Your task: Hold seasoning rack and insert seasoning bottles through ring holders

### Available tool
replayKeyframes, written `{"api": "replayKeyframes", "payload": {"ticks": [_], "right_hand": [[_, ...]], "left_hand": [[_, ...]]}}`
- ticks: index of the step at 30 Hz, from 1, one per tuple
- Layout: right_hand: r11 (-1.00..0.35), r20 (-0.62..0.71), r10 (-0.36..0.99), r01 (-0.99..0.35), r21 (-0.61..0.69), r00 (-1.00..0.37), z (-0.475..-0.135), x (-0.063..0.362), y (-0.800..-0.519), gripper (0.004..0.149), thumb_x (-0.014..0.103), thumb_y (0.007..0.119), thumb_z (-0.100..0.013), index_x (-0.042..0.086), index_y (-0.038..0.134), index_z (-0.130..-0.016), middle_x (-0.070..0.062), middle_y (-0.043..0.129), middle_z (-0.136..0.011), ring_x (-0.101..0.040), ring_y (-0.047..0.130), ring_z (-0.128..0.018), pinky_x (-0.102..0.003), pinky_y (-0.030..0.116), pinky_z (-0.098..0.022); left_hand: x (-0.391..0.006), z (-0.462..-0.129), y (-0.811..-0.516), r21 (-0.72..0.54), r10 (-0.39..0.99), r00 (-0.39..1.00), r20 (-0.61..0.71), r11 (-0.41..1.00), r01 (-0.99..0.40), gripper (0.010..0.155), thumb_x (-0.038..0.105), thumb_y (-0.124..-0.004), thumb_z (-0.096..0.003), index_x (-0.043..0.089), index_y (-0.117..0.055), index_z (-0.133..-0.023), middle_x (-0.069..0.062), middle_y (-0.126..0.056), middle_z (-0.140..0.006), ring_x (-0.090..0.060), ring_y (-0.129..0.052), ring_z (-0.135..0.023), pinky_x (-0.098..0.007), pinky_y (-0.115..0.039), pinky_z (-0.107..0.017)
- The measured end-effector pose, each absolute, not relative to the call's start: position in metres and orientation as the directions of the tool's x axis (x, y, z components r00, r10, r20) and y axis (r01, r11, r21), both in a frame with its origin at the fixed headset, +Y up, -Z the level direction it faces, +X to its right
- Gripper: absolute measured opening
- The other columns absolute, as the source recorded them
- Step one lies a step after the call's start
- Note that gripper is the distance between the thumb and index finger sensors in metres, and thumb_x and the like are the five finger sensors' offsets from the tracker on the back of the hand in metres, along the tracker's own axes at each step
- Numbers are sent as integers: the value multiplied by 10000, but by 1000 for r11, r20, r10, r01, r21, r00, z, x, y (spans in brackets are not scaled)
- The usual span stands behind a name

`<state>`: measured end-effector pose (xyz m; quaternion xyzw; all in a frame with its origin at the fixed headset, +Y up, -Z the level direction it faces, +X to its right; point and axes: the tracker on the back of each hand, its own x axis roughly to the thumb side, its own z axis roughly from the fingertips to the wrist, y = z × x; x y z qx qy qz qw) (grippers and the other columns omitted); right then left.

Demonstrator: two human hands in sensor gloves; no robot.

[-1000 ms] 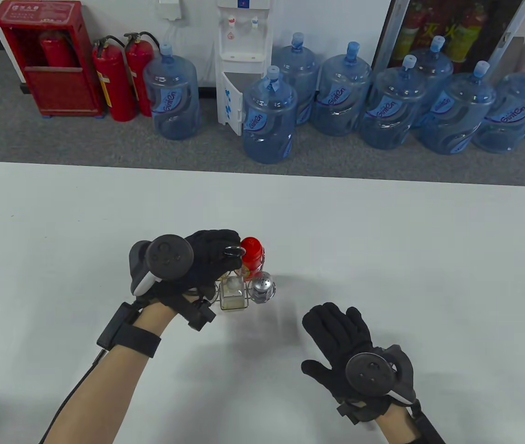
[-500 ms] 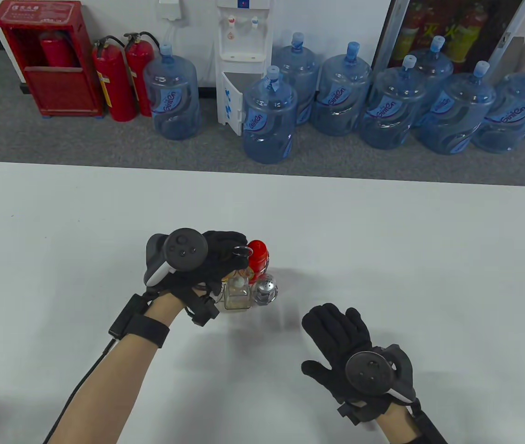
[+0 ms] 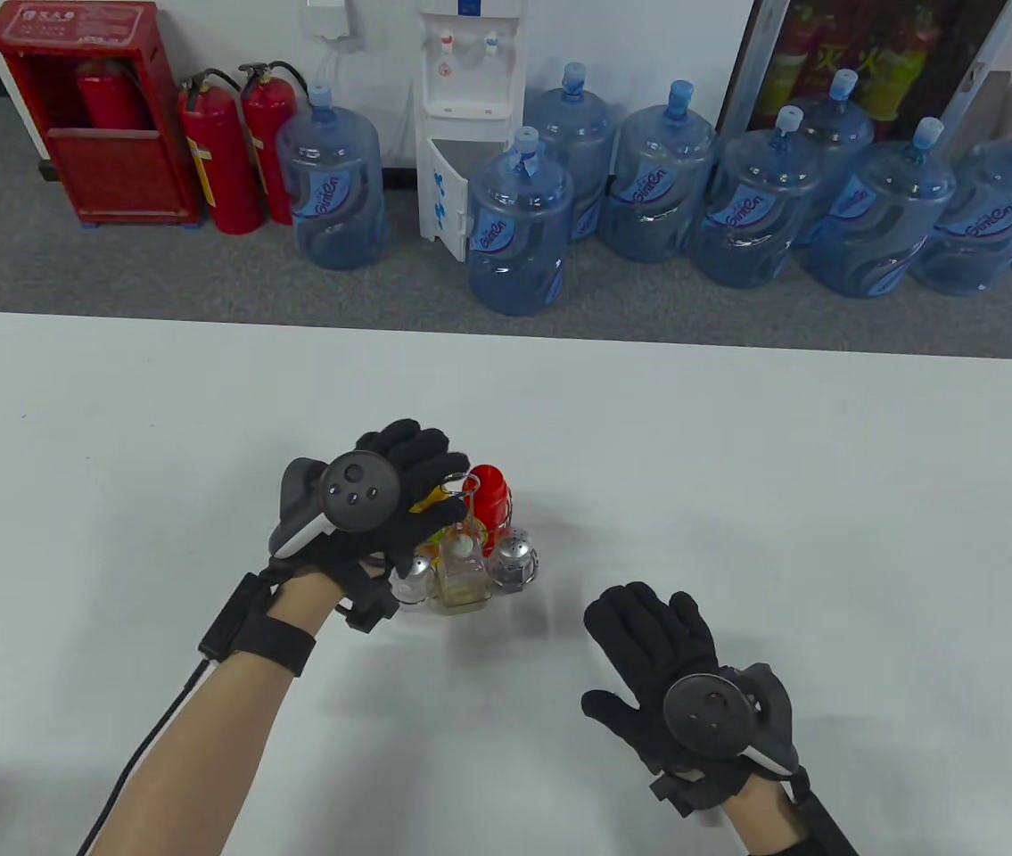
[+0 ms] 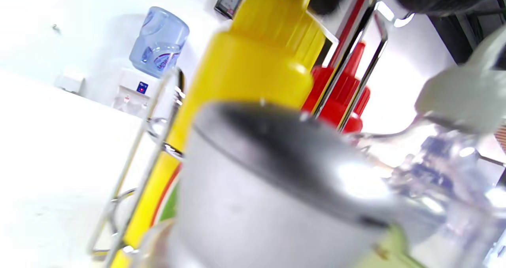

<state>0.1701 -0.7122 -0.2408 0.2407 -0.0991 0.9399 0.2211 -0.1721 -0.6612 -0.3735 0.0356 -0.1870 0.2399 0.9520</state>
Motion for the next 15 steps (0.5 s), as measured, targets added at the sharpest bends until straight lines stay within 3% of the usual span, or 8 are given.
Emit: {"api": "replayKeyframes", "payload": {"ticks": [3, 6, 9, 15], "right_hand": [[-885, 487, 356, -456, -98, -797, -242, 171, -711, 840, 660, 676, -348, 363, 391, -1081, 48, 319, -1159, -289, 399, -1103, -607, 234, -791], [-888, 487, 337, -444, -120, -806, -243, 172, -709, 836, 654, 681, -351, 362, 394, -1080, 48, 311, -1160, -289, 391, -1105, -607, 228, -791], [-890, 491, 322, -435, -133, -810, -244, 169, -708, 816, 637, 682, -367, 362, 394, -1079, 51, 302, -1160, -287, 382, -1107, -607, 222, -792], [-899, 485, 308, -417, -133, -818, -245, 161, -713, 825, 640, 685, -363, 363, 385, -1080, 51, 291, -1160, -287, 372, -1108, -607, 215, -792]], "left_hand": [[-193, -344, -659, 20, 394, 841, 371, 902, -431, 781, 688, -660, -373, 421, -361, -1043, 106, -281, -1156, -330, -203, -1175, -605, -189, -817], [-215, -304, -666, 76, 216, 906, 365, 963, -260, 799, 711, -640, -376, 419, -337, -1055, 102, -296, -1164, -338, -245, -1177, -611, -222, -815], [-229, -274, -683, -47, 170, 925, 339, 985, -164, 845, 718, -593, -380, 422, -191, -1062, 74, -149, -1170, -353, -82, -1168, -645, -104, -782], [-240, -238, -718, -105, 161, 917, 365, 986, -131, 938, 769, -581, -349, 404, -30, -1014, 27, 7, -1123, -385, 56, -1100, -648, -39, -729]]}}
